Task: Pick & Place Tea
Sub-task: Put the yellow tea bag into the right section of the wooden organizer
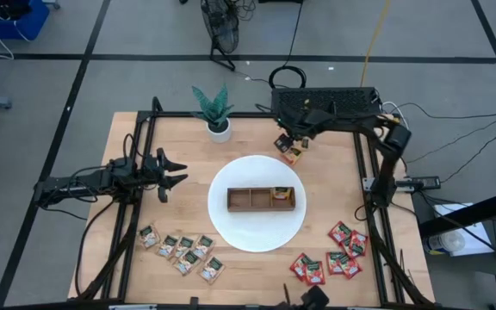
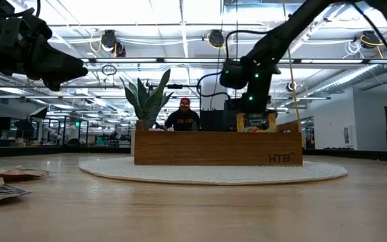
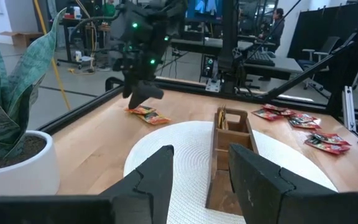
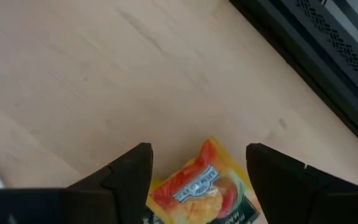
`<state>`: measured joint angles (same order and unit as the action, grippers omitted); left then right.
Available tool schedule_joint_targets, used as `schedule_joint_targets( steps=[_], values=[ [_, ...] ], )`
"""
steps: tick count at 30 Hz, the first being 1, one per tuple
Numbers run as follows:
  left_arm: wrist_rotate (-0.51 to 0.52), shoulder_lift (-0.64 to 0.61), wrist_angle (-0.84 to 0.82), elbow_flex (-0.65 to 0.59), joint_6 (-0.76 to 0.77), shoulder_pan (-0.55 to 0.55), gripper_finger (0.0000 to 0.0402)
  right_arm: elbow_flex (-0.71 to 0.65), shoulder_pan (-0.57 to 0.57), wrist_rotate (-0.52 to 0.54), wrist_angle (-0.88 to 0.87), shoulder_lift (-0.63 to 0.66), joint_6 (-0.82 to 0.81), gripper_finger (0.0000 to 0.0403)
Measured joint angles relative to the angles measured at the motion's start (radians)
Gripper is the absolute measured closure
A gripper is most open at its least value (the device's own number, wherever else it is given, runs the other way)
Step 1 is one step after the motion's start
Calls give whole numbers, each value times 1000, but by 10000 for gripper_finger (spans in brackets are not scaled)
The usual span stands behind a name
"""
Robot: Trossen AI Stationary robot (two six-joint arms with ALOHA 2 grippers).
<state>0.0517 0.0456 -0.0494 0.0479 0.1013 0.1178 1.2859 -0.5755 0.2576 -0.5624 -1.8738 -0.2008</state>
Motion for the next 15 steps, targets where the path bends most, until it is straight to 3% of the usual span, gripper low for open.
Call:
schedule_joint_targets(
  steps=[9,15],
  values=[
    [0,0,0,0,0,0,245,20,-33,4,-104,-84,-41,165],
    [0,0,0,0,0,0,245,19,-37,7,-208,-71,-92,166]
  ],
)
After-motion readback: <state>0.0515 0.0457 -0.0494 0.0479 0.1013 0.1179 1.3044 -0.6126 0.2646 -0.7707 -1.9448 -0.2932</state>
